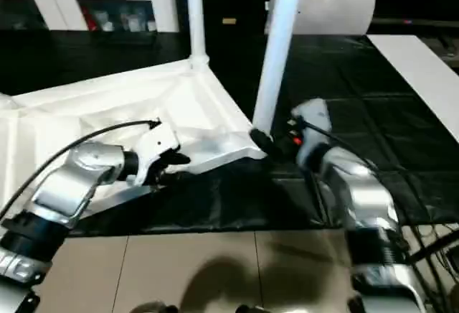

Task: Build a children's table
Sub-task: Rotate table base

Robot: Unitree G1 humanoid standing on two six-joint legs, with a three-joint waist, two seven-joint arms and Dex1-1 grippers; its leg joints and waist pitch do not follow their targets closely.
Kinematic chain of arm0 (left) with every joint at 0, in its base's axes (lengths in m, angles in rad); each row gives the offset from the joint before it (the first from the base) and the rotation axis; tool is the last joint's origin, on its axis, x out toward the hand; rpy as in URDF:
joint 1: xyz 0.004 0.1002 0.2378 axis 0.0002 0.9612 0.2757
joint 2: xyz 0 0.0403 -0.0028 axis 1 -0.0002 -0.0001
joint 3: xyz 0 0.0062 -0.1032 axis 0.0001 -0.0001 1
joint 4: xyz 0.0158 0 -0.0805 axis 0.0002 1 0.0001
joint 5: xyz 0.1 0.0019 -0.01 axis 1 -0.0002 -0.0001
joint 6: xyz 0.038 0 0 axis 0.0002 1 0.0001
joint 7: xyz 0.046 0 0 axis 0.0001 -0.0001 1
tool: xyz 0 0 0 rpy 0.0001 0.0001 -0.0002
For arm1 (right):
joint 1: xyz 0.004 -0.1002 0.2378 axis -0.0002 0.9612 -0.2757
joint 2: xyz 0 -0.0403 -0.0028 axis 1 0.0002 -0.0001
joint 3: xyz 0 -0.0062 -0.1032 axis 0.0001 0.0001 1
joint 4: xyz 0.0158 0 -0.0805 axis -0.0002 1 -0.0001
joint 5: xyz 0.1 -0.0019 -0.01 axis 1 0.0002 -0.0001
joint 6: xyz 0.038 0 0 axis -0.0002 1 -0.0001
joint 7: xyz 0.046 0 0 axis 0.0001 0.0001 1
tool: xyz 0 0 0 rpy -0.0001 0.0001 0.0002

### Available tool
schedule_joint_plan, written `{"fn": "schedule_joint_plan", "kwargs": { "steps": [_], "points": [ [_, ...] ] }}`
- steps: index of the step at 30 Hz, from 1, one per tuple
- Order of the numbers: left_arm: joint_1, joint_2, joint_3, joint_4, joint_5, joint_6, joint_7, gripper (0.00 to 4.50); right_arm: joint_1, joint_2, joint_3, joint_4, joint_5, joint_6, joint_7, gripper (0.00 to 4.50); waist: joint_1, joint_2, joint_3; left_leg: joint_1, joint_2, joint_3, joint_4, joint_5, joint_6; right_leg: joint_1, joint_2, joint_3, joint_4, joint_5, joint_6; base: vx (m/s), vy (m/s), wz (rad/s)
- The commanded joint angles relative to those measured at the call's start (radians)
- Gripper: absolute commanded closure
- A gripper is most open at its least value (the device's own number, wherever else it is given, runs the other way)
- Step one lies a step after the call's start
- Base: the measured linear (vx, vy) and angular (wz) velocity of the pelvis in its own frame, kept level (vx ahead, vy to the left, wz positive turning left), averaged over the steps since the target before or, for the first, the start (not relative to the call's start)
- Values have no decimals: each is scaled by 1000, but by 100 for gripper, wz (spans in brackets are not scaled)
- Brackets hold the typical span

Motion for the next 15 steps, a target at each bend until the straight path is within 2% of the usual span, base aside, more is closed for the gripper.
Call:
{"fn": "schedule_joint_plan", "kwargs": {
  "steps": [1,3,5,6,7,11,12,15],
  "points": [
    [8,2,-17,-12,17,18,20,180,-67,14,17,109,-61,-48,-78,0,-3,1,-69,16,105,-54,-69,-55,73,59,-135,94,-65,-224,-149,0,0,0],
    [12,10,-26,-6,32,25,33,180,-119,32,16,183,-83,-72,-132,0,-2,0,-70,18,104,-52,-67,-69,59,60,-138,98,-64,-221,-154,0,0,0],
    [15,14,-29,-11,36,32,35,180,-135,38,12,207,-85,-80,-146,0,-4,0,-69,16,104,-52,-68,-66,56,63,-138,99,-61,-205,-157,0,0,0],
    [21,20,-31,-23,40,45,41,180,-178,52,-3,274,-87,-102,-196,0,-1,0,-73,19,105,-52,-67,-62,57,64,-139,99,-59,-195,-158,0,0,0],
    [26,26,-34,-27,45,48,45,180,-203,61,-17,313,-85,-114,-231,0,-5,-2,-76,17,105,-52,-67,-50,57,65,-139,99,-55,-179,-167,0,0,0],
    [36,44,-43,-23,60,39,54,180,-227,70,-34,360,-77,-134,-261,0,-3,2,-76,17,105,-52,-66,-47,67,64,-136,99,-53,-167,-165,0,0,0],
    [42,52,-44,-23,62,37,56,180,-234,73,-40,379,-74,-144,-267,0,-3,-3,-78,18,106,-51,-65,-46,67,65,-137,99,-52,-164,-165,0,0,0],
    [51,60,-40,-27,64,38,62,180,-245,75,-48,410,-75,-163,-273,0,-2,-1,-76,19,105,-50,-65,-60,60,64,-139,100,-55,-189,-163,0,0,0]
  ]
}}
